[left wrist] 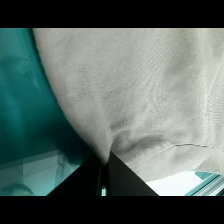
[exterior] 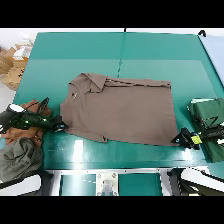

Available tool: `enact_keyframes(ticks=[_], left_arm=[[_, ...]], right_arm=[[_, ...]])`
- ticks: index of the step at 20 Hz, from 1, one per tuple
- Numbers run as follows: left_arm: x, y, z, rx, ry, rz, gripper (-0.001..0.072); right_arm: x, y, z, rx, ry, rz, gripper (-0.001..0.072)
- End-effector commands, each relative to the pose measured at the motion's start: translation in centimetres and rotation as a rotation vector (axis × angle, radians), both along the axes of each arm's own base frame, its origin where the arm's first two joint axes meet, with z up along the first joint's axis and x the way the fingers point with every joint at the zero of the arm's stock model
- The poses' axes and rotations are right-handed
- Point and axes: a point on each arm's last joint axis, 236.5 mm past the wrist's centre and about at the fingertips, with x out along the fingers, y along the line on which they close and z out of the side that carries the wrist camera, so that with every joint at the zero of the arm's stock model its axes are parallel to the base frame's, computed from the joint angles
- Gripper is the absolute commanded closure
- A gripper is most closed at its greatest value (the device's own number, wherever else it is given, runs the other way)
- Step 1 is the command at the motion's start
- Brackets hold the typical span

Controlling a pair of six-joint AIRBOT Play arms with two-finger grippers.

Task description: Fold the shirts.

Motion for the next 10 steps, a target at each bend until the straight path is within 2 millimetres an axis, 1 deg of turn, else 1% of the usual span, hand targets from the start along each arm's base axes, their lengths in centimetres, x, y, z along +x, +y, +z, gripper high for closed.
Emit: enact_keyframes(ticks=[1, 2, 3, 4, 5, 6, 7, 8, 9, 10], left_arm=[[0.2, -0.1, 0.2, -0.008, -0.005, 0.004, 0.0684], [0.4, -0.4, 0.8, -0.025, -0.007, -0.003, 0.0685], [1.0, -0.8, 2.3, -0.053, -0.026, -0.018, 0.0685], [2.1, -1.1, 4.6, -0.074, -0.076, -0.031, 0.0685], [3.7, -1.3, 8.0, -0.087, -0.161, -0.043, 0.0686], [5.3, -1.1, 11.9, -0.075, -0.254, -0.044, 0.0686], [6.7, -0.9, 16.8, -0.05, -0.37, -0.048, 0.0686], [7.5, -0.8, 22.0, -0.022, -0.492, -0.063, 0.0685], [7.7, -0.8, 28.0, 0.013, -0.632, -0.08, 0.0685], [7.5, -0.9, 33.7, 0.051, -0.771, -0.084, 0.0685]], right_arm=[[1.7, -0.4, 0.2, -0.026, -0.055, -0.005, 0.0691], [2.7, -0.4, 0.9, -0.021, -0.085, -0.014, 0.0697], [4.3, -0.6, 2.3, -0.012, -0.14, -0.03, 0.0697], [6.5, -0.9, 4.3, -0.005, -0.222, -0.042, 0.0698], [9.5, -1.5, 7.4, -0.011, -0.336, -0.066, 0.0698], [12.6, -2.1, 11.4, -0.02, -0.469, -0.088, 0.0698], [15.7, -2.5, 17.0, -0.033, -0.641, -0.106, 0.0698], [18.0, -2.7, 22.8, -0.053, -0.806, -0.112, 0.0698], [19.2, -2.4, 29.1, -0.085, -0.964, -0.11, 0.0698], [19.4, -2.0, 34.5, -0.126, -1.087, -0.1, 0.0698]])
